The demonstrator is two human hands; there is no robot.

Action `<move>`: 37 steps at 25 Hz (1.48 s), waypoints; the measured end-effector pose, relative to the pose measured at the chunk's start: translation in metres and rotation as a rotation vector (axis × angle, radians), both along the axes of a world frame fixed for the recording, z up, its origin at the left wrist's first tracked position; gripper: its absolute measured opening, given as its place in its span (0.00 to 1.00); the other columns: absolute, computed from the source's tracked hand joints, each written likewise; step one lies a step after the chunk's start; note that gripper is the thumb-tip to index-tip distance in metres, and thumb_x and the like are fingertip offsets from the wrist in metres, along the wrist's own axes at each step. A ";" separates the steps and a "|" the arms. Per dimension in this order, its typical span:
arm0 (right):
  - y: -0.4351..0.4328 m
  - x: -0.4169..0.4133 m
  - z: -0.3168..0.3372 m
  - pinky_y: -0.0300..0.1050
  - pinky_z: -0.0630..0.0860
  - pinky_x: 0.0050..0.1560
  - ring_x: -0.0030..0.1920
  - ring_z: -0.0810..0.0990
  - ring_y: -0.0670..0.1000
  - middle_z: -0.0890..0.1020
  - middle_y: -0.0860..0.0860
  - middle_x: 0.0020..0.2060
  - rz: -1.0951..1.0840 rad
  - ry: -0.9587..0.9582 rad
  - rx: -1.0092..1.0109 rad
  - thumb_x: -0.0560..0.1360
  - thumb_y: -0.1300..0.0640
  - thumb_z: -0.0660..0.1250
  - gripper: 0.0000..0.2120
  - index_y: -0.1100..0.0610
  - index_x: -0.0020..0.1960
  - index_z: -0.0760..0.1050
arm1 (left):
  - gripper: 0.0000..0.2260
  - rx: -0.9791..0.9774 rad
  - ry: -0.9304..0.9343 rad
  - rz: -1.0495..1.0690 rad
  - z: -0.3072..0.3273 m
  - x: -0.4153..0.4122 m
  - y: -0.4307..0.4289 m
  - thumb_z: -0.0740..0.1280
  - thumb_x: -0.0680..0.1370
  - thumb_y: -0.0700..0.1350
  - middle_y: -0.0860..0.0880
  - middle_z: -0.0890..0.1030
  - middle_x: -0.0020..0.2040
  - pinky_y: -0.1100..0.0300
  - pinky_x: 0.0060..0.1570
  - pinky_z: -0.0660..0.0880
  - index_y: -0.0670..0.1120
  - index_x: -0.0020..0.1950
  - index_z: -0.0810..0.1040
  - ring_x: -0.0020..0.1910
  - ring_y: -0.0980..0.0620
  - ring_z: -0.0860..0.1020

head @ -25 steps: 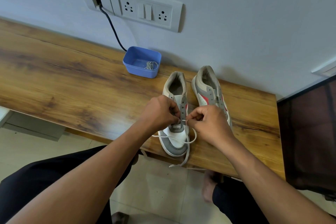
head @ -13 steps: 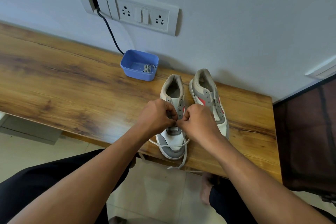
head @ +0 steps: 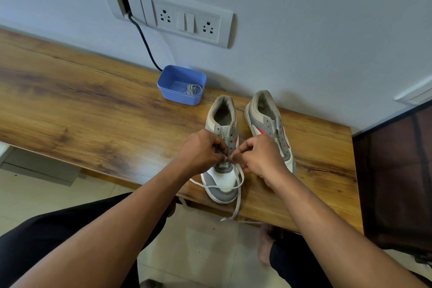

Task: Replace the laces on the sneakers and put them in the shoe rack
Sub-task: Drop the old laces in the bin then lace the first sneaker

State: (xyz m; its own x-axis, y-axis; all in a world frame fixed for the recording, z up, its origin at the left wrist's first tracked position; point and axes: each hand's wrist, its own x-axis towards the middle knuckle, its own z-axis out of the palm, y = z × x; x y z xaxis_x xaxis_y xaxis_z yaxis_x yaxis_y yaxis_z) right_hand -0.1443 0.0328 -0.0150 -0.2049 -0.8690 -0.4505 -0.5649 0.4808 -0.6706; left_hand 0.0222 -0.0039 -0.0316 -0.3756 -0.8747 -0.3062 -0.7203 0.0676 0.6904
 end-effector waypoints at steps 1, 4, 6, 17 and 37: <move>0.000 0.000 -0.001 0.59 0.86 0.48 0.41 0.87 0.54 0.87 0.50 0.36 -0.004 0.005 -0.003 0.69 0.59 0.83 0.08 0.52 0.36 0.85 | 0.04 -0.005 -0.005 -0.004 -0.001 0.000 0.000 0.78 0.73 0.45 0.57 0.82 0.36 0.68 0.33 0.74 0.52 0.46 0.87 0.34 0.60 0.79; 0.000 -0.001 -0.004 0.57 0.86 0.47 0.42 0.86 0.52 0.86 0.47 0.35 -0.012 0.035 -0.021 0.68 0.56 0.84 0.10 0.49 0.34 0.84 | 0.04 -0.031 0.014 -0.004 -0.003 0.000 0.003 0.76 0.75 0.45 0.59 0.79 0.32 0.73 0.29 0.68 0.53 0.48 0.87 0.31 0.64 0.76; 0.002 0.002 -0.004 0.51 0.84 0.45 0.41 0.85 0.50 0.85 0.45 0.34 0.018 0.104 -0.050 0.69 0.55 0.83 0.12 0.48 0.33 0.82 | 0.05 -0.017 0.029 -0.004 -0.003 0.000 0.003 0.76 0.75 0.45 0.60 0.80 0.32 0.74 0.29 0.68 0.53 0.50 0.88 0.30 0.67 0.76; 0.001 -0.004 -0.001 0.55 0.85 0.48 0.39 0.85 0.50 0.85 0.47 0.33 0.046 0.000 -0.015 0.69 0.56 0.84 0.08 0.52 0.37 0.85 | 0.06 0.021 0.032 0.003 -0.002 -0.005 0.004 0.74 0.77 0.44 0.61 0.78 0.34 0.74 0.28 0.67 0.50 0.54 0.87 0.30 0.65 0.75; -0.014 -0.008 0.014 0.56 0.87 0.46 0.36 0.88 0.53 0.87 0.59 0.37 0.078 -0.096 0.056 0.76 0.62 0.76 0.06 0.62 0.47 0.79 | 0.02 0.095 -0.009 -0.165 0.033 0.020 -0.009 0.73 0.75 0.40 0.50 0.85 0.37 0.55 0.39 0.81 0.45 0.44 0.85 0.36 0.50 0.83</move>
State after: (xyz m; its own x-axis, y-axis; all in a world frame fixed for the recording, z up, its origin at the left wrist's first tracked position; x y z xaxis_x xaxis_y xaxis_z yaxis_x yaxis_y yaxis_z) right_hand -0.1520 0.0189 -0.0010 -0.0917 -0.8537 -0.5126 -0.5368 0.4759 -0.6967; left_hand 0.0423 -0.0126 0.0013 -0.5085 -0.7683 -0.3887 -0.7108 0.1198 0.6931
